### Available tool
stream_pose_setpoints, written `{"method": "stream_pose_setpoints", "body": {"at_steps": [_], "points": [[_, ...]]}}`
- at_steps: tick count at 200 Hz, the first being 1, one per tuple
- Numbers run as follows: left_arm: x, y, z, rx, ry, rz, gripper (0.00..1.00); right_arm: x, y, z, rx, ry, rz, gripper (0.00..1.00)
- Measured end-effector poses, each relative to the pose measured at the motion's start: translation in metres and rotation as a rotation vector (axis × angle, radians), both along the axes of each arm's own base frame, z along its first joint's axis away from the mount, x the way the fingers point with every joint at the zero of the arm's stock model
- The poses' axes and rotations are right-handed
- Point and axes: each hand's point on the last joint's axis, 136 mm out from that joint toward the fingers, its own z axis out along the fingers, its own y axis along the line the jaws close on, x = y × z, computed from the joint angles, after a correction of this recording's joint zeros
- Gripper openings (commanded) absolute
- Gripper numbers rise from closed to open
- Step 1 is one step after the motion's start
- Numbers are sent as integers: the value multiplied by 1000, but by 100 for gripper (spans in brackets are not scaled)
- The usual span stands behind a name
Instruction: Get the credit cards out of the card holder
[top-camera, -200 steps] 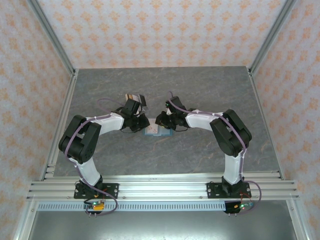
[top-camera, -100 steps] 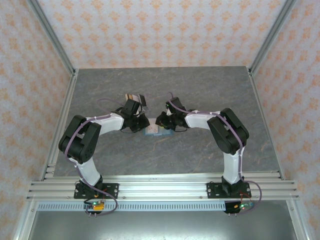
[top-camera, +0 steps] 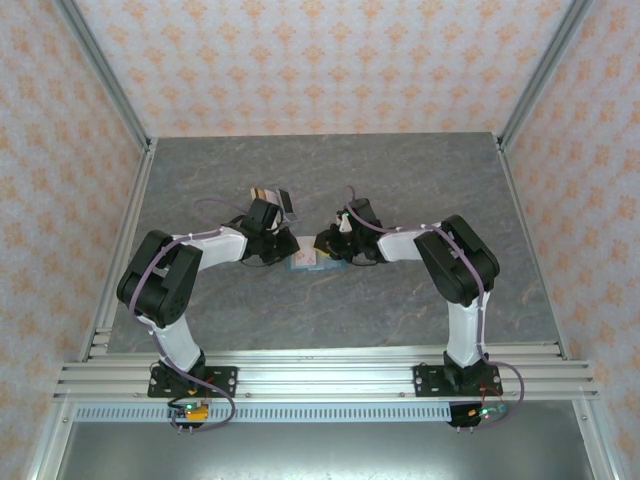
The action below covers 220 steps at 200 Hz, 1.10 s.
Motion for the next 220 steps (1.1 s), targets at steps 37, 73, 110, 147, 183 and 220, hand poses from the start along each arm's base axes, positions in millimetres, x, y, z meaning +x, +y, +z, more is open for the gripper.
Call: {"method": "stream_pose_setpoints", "body": {"at_steps": [37, 73, 110, 147, 183, 220], "points": [[0, 0, 0, -4, 0, -1, 15, 0, -1, 0, -5, -17, 15, 8], [0, -1, 4, -10, -6, -4, 21, 0, -2, -1, -14, -41, 30, 0], [-3, -1, 12, -14, -11, -7, 23, -2, -1, 0, -30, -63, 51, 0], [-3, -1, 18, -17, -22, -8, 19, -1, -3, 4, -42, -86, 49, 0], [-5, -3, 16, -29, -8, -18, 17, -1, -5, 3, -54, -87, 46, 0], [-7, -6, 2, -38, 24, -30, 15, -1, -8, -1, -77, -88, 42, 0]]}}
